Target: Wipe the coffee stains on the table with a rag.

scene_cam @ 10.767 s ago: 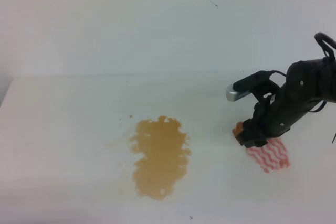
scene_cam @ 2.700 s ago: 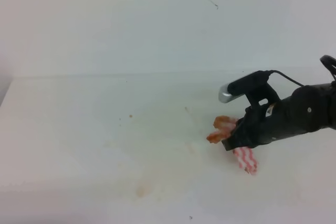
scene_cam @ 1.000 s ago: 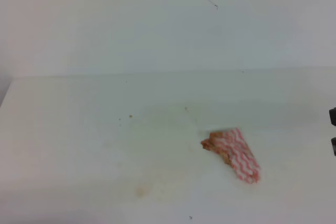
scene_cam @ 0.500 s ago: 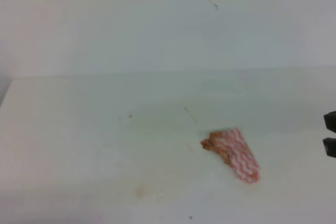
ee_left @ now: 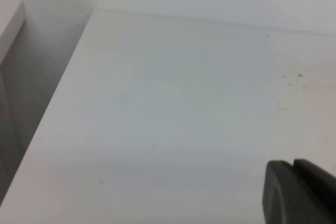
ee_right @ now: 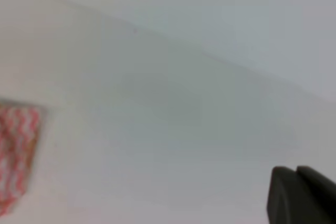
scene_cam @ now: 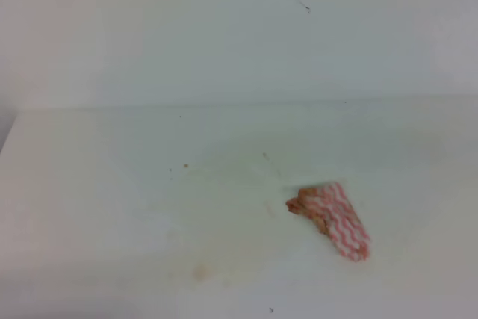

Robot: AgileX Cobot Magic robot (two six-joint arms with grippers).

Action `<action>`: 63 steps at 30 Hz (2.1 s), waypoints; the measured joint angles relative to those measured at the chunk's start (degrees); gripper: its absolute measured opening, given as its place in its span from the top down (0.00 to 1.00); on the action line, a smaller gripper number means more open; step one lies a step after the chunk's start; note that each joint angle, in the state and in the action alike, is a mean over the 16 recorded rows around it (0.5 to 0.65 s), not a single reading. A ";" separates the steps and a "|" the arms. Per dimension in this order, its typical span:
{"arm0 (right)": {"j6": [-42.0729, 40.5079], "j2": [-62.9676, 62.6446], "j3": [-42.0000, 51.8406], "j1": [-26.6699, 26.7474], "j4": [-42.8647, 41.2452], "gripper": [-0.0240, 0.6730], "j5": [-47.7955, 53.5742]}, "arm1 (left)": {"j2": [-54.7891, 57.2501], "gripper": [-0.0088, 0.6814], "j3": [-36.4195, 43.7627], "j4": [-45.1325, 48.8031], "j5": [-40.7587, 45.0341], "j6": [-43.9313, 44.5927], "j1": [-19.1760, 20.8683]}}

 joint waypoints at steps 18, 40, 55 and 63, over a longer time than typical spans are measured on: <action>11.58 -36.28 31.22 -12.69 -2.61 0.97 -20.80 | 0.00 0.99 0.00 0.00 0.00 0.00 0.00; 20.03 -52.45 44.24 -13.77 -1.51 0.97 -5.90 | -0.04 0.99 0.00 0.00 0.00 0.00 0.00; 11.70 -52.35 44.04 -6.38 -1.34 0.97 -4.65 | -1.07 0.99 0.00 0.00 0.00 0.00 0.04; 10.45 -52.35 44.04 -3.85 -1.18 0.97 -4.32 | -1.54 0.99 0.00 0.00 0.00 0.00 0.06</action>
